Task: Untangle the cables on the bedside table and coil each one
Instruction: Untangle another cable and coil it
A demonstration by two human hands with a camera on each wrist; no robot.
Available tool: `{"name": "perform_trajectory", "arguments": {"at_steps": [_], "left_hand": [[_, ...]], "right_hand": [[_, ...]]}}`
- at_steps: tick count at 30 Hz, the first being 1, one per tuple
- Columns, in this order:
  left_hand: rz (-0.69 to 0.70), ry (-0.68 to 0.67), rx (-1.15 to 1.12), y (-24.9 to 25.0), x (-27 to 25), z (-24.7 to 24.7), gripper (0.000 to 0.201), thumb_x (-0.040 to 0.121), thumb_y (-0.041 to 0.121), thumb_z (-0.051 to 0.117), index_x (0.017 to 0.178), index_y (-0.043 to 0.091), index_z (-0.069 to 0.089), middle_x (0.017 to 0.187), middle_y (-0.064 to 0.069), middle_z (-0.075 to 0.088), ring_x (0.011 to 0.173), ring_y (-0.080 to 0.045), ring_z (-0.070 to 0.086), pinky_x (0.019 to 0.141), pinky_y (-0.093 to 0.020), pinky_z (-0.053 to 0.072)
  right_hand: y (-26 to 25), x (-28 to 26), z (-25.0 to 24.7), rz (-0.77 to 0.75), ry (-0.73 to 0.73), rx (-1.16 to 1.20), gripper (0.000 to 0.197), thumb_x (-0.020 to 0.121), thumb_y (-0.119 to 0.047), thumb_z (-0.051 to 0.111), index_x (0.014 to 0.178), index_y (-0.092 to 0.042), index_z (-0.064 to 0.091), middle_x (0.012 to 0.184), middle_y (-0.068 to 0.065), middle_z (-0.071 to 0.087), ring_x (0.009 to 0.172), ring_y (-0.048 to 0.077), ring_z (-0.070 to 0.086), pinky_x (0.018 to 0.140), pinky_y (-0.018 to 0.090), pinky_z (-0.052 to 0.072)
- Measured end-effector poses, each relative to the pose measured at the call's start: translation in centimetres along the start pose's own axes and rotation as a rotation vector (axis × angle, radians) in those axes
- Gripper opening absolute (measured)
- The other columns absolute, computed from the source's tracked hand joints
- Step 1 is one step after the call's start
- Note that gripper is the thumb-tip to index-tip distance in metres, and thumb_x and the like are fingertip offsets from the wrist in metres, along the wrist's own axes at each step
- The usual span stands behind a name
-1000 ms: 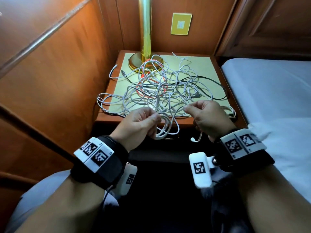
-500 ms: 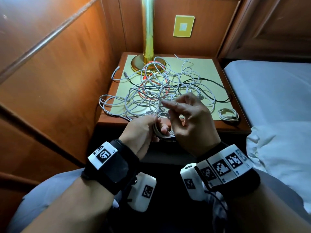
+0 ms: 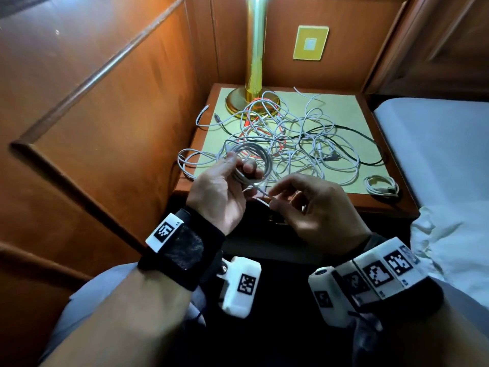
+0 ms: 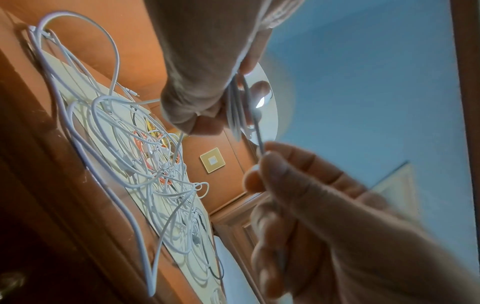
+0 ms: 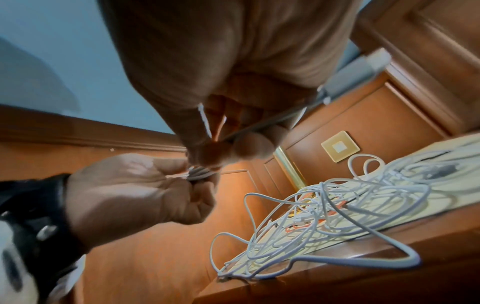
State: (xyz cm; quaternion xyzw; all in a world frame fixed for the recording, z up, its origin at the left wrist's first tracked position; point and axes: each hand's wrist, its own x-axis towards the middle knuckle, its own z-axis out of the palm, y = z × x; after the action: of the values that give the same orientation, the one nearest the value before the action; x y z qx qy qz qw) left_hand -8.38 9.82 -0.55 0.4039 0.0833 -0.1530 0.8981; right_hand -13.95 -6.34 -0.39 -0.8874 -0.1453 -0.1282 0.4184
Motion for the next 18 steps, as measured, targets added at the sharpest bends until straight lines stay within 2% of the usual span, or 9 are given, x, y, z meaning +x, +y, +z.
{"name": "perform_trajectory", "arguments": {"at_steps": [3,6,8,11,15,18], "left_hand": [[0.025,-0.076,0.045,0.6,-0.1,-0.2,0.027,0.106,0.025,0.034,0.08,0.02,0.041,0.064,0.005,0.047,0.065,-0.014,0.056,0.065,-0.03,0.033],[0.05,-0.123,0.042,1.0,-0.6,-0.2,0.025,0.104,0.019,0.036,0.08,0.017,0.042,0.062,0.003,0.035,0.062,-0.014,0.04,0.065,-0.029,0.032],[0.07,-0.134,0.033,1.1,-0.6,-0.1,0.025,0.103,0.014,0.038,0.079,0.014,0.045,0.059,0.003,0.032,0.06,-0.012,0.033,0.061,-0.024,0.032],[0.085,-0.191,0.094,0.4,-0.7,0.1,0.021,0.099,0.011,0.045,0.078,0.011,0.045,0.054,0.004,0.033,0.052,-0.009,0.032,0.053,-0.02,0.031],[0.061,-0.278,0.159,-1.3,-0.8,0.2,0.017,0.09,0.017,0.05,0.076,0.013,0.042,0.058,0.001,0.031,0.055,-0.013,0.028,0.055,-0.023,0.033],[0.057,-0.294,0.188,-2.2,-0.9,0.3,0.015,0.09,0.02,0.051,0.081,0.013,0.042,0.057,0.003,0.031,0.056,-0.012,0.027,0.054,-0.022,0.034]], "right_hand": [[0.9,0.4,-1.3,0.238,-0.082,0.08,0.011,0.081,-0.03,0.081,0.081,-0.022,0.073,0.07,-0.006,0.07,0.059,0.008,0.063,0.057,0.019,0.048],[2.2,0.5,-3.3,0.391,-0.073,0.046,0.023,0.077,-0.041,0.082,0.076,-0.019,0.074,0.069,-0.006,0.072,0.058,0.001,0.06,0.057,0.015,0.045],[2.9,0.5,-4.5,0.476,-0.021,0.113,0.024,0.073,-0.036,0.085,0.078,-0.015,0.076,0.07,-0.006,0.074,0.06,0.001,0.062,0.059,0.013,0.045],[3.3,0.7,-4.9,0.556,0.101,0.446,0.029,0.062,-0.03,0.085,0.081,-0.012,0.072,0.068,-0.003,0.071,0.059,0.007,0.062,0.06,0.018,0.051],[2.5,1.3,-3.3,0.605,0.178,0.876,0.029,0.062,-0.016,0.079,0.087,-0.007,0.068,0.07,0.002,0.068,0.061,0.014,0.062,0.057,0.024,0.053],[1.7,1.3,-1.8,0.597,0.149,0.9,0.028,0.067,-0.02,0.076,0.092,-0.009,0.072,0.078,0.005,0.07,0.071,0.02,0.061,0.07,0.033,0.054]]}}
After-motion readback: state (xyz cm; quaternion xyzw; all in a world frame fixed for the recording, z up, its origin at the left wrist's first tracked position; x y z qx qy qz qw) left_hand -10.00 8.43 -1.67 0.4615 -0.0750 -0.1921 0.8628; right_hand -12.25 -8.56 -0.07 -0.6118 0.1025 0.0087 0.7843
